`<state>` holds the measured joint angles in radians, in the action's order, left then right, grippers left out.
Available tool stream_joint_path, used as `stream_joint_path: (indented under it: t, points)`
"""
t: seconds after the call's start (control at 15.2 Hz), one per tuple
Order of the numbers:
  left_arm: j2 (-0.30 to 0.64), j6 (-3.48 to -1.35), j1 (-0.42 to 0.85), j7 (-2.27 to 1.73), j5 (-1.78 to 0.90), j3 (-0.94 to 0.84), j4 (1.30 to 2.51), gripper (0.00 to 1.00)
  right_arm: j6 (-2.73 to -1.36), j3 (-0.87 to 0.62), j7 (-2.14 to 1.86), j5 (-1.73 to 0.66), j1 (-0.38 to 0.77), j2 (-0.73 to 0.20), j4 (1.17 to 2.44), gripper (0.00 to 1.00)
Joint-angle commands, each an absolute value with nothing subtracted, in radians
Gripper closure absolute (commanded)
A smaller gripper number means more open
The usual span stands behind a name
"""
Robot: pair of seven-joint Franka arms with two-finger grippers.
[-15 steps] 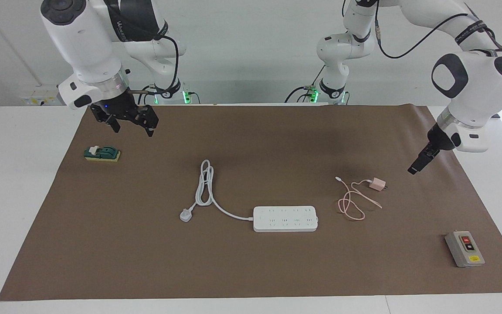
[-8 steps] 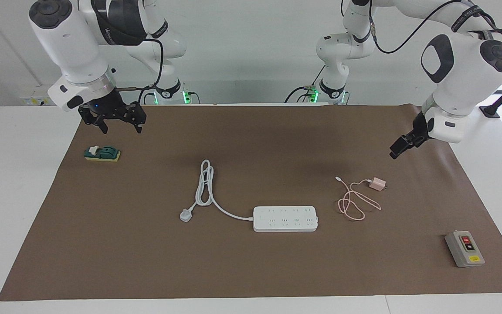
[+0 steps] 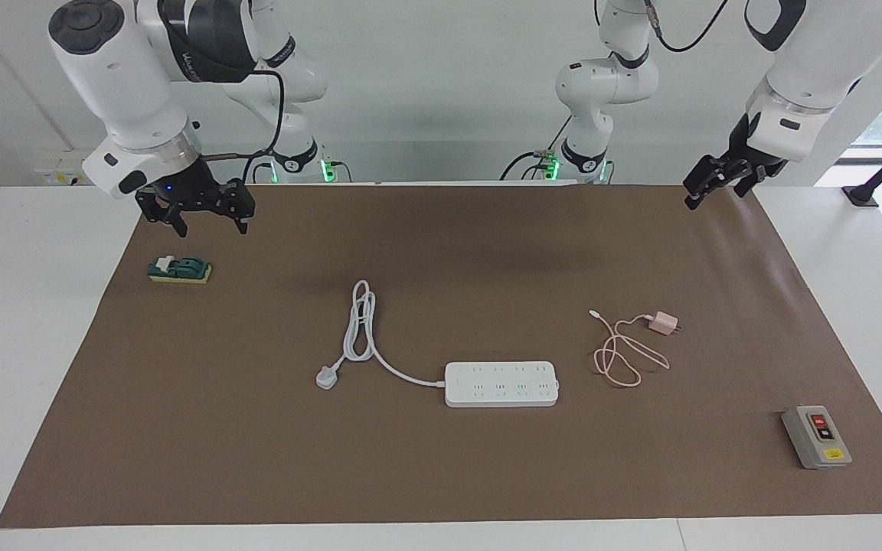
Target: Unplug charger and place it aside
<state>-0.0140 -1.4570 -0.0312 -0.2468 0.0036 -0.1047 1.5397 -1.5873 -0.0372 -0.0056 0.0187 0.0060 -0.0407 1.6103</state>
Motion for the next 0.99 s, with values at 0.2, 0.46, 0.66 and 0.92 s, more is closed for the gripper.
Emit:
stream_joint_path:
  t: [0.2,0.46,0.66,0.92]
  points:
    - [-0.032,-1.534,-0.049,-0.055,0.009,-0.086,1.604,0.0,-1.612,-0.046,-0.026,0.028,-0.012,-0.008,1.655,0.0]
    - [-0.02,-1.537,-0.035,-0.054,-0.009,-0.087,1.594,0.0,-1.608,-0.046,-0.029,0.028,-0.023,-0.011,1.649,0.0]
    - [-0.018,-1.47,-0.029,-0.054,-0.017,-0.092,1.568,0.0,-1.608,-0.046,-0.028,0.028,-0.023,-0.011,1.649,0.0]
    - [-0.018,-1.486,-0.026,-0.057,-0.031,-0.097,1.575,0.0,-1.608,-0.046,-0.02,0.028,-0.025,-0.011,1.649,0.0]
